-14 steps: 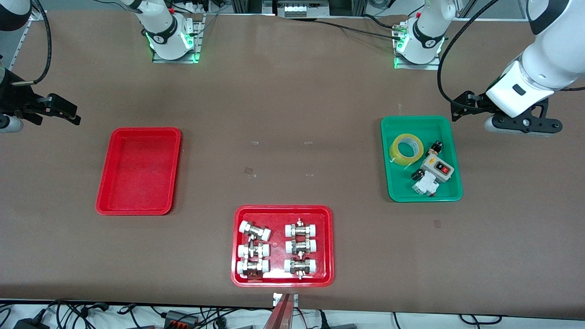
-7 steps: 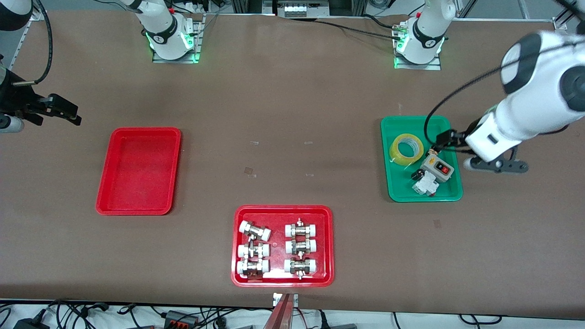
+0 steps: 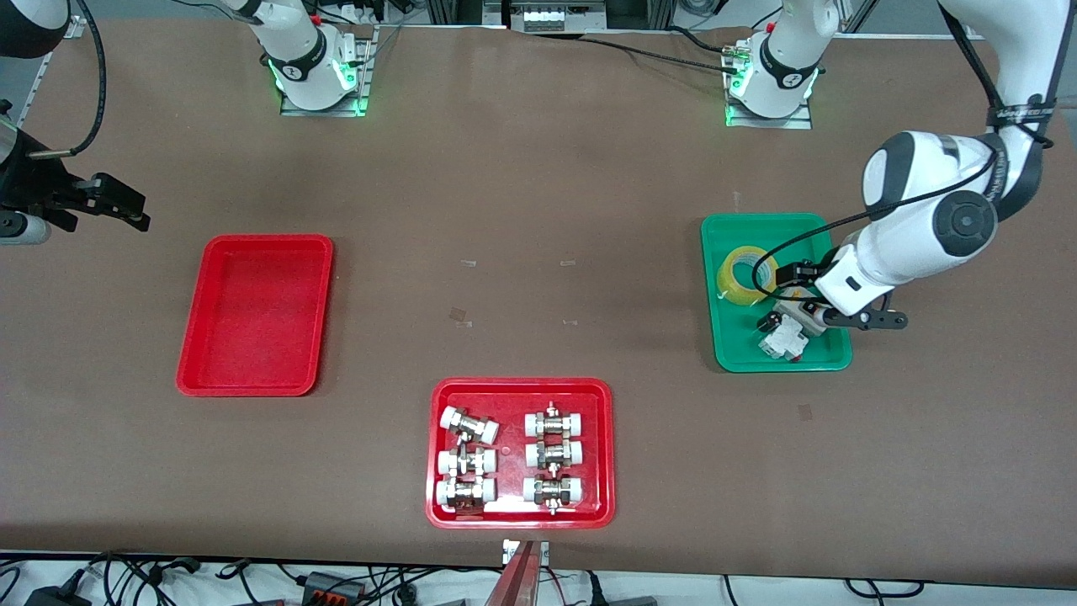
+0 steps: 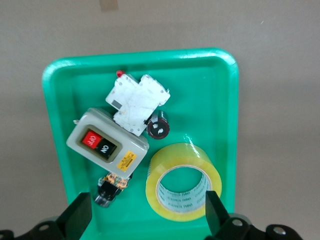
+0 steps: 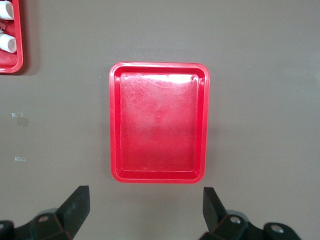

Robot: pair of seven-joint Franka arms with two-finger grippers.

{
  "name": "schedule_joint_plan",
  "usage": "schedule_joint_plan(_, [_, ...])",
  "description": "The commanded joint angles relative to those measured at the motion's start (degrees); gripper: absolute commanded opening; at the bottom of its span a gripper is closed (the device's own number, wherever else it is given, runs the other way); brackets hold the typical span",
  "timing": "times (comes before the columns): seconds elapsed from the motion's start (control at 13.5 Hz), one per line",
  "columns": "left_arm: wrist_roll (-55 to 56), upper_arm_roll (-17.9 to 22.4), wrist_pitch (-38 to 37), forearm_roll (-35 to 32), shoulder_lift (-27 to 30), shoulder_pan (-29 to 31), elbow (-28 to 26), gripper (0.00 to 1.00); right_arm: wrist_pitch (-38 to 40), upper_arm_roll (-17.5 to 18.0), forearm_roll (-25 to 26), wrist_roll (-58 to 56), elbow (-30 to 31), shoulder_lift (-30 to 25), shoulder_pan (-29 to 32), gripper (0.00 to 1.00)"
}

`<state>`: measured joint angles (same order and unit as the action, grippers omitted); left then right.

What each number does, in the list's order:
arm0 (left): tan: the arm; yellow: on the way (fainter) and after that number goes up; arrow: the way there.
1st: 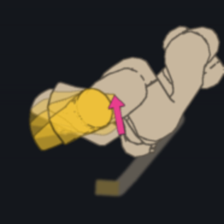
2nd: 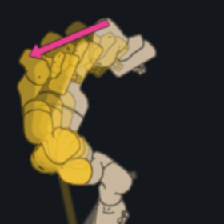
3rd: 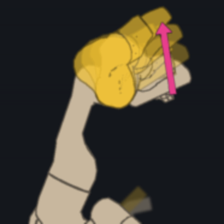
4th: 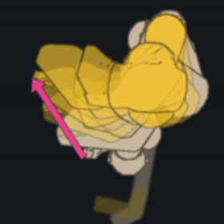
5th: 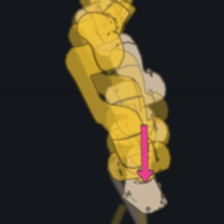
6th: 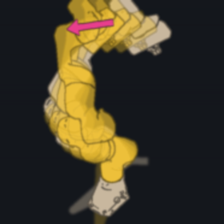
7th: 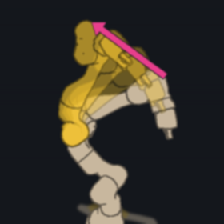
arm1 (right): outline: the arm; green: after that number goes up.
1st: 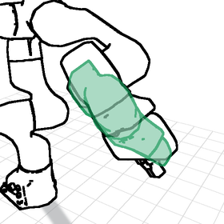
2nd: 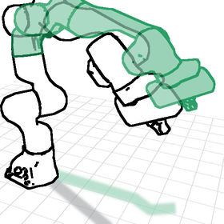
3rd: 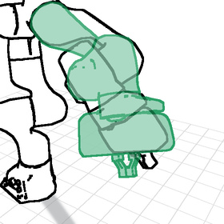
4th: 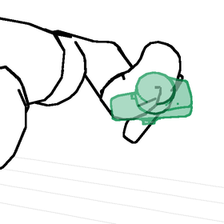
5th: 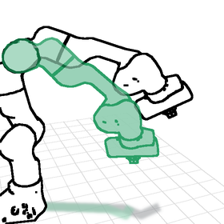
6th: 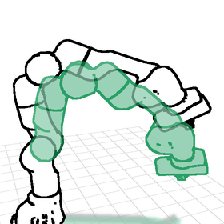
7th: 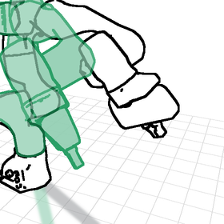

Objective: Left arm passes tape to right arm into tray
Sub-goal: 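Lower the left gripper and grasp the tape roll by its rim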

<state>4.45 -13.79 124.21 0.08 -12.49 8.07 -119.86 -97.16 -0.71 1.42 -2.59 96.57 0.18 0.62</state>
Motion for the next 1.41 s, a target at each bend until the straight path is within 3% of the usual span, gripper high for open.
schedule_joint_plan(0.0, [-0.23, -0.36, 10.41, -0.70, 2.56, 0.45, -10.89, 1.00, 0.30, 0.19, -0.01, 0.31, 0.47, -0.97, -0.10, 1.00])
schedule_joint_plan(0.52, [4.78, -0.45, 11.76, -0.61, 0.45, 0.63, -13.47, 1.00, 0.30, 0.27, -0.46, 0.31, 0.55, -0.97, -0.09, 1.00])
schedule_joint_plan(1.04, [7.76, -0.45, 19.39, -0.61, -2.98, 0.54, -16.98, 1.00, 0.65, 0.18, -1.51, 0.31, 0.55, -0.97, -0.09, 1.00])
schedule_joint_plan(1.11, [8.03, -0.45, 19.58, -0.61, -3.07, 0.45, -16.98, 0.95, 0.83, 0.18, -1.60, 0.31, 0.55, -0.97, -0.01, 1.00])
schedule_joint_plan(1.19, [8.12, -0.45, 19.58, -0.61, -3.07, 0.45, -16.98, 0.78, 1.35, 0.10, -1.60, 0.31, 0.47, -0.97, -0.01, 1.00])
schedule_joint_plan(1.26, [8.03, -0.45, 19.67, -0.61, -3.07, 0.37, -16.98, 0.68, 1.45, 0.18, -1.60, 0.31, 0.47, -0.97, -0.01, 1.00])
schedule_joint_plan(1.33, [7.68, -0.45, 19.67, -0.61, -3.07, 0.45, -16.98, 0.67, 1.45, 0.10, -1.60, 0.31, 0.47, -1.06, -0.01, 1.00])
